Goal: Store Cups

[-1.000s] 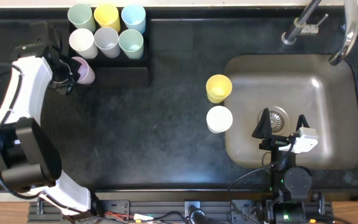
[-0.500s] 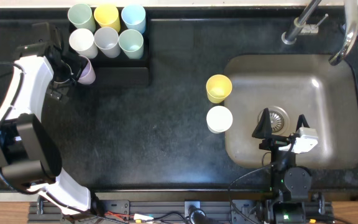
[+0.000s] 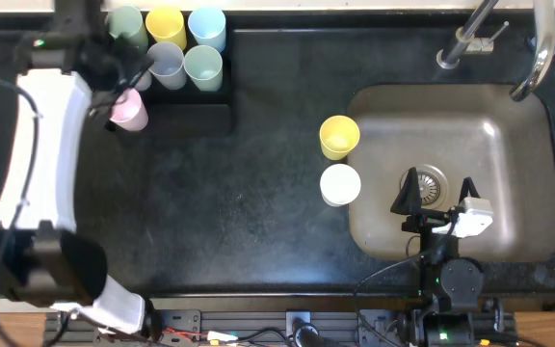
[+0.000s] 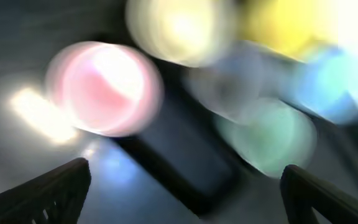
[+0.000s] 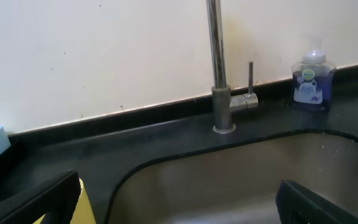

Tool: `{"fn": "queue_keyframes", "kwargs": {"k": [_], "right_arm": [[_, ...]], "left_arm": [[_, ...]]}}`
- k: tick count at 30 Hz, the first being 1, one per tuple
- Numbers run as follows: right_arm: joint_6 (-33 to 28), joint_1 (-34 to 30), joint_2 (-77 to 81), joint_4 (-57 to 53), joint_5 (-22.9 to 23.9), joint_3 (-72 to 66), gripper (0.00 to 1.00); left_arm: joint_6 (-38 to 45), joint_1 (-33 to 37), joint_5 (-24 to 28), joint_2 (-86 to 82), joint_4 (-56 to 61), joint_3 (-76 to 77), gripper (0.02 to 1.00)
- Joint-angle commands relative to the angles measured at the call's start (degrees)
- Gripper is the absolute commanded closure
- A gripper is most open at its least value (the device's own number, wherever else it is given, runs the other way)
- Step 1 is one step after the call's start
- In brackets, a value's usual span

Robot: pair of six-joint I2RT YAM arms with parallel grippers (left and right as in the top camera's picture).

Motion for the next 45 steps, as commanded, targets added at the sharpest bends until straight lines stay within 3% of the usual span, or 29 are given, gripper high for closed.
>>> {"fn": "queue_keyframes", "kwargs": {"k": [1,5,10,18,25,41,44,45], "right_arm": [[0.26,-0.17,-0.42,0.28,0.07,-0.66,0.005],[0.26,-0.17,-0.42,0.28,0.07,-0.66,0.003],[0.26,-0.17,-0.42,0.28,0.07,-0.66,0.005],[0.26,-0.17,-0.42,0.28,0.07,-0.66,0.005],[0.26,-0.17,-0.42,0.28,0.07,-0.66,0.003],[0.26,-0.17,-0.42,0.28,0.07,-0.66,0.005],[0.26,-0.17,-0.42,0.28,0.07,-0.66,0.003],[0.26,-0.17,-0.42,0.28,0.07,-0.66,0.003]], "left_arm": [[5.07,-16.02,-3.13,0.55,0.61,5.64,0.018],[-1.09,-30.71,-6.01,5.92,7.15,5.66,0.018],[-4.94,-37.68,-3.02,10.34,10.27,5.66,0.018],[-5.2,-38.47,4.11,13.73,9.22,5.66,0.018],[-5.22,-38.58,4.94,15.63,3.96,5.66,0.018],[-5.03,-38.51,7.69,20.33,4.33,5.66,0.018],[-5.05,-38.45,7.69,21.05,4.5,5.66,0.047],[-5.05,-38.45,7.69,21.11,4.48,5.66,0.108]]}}
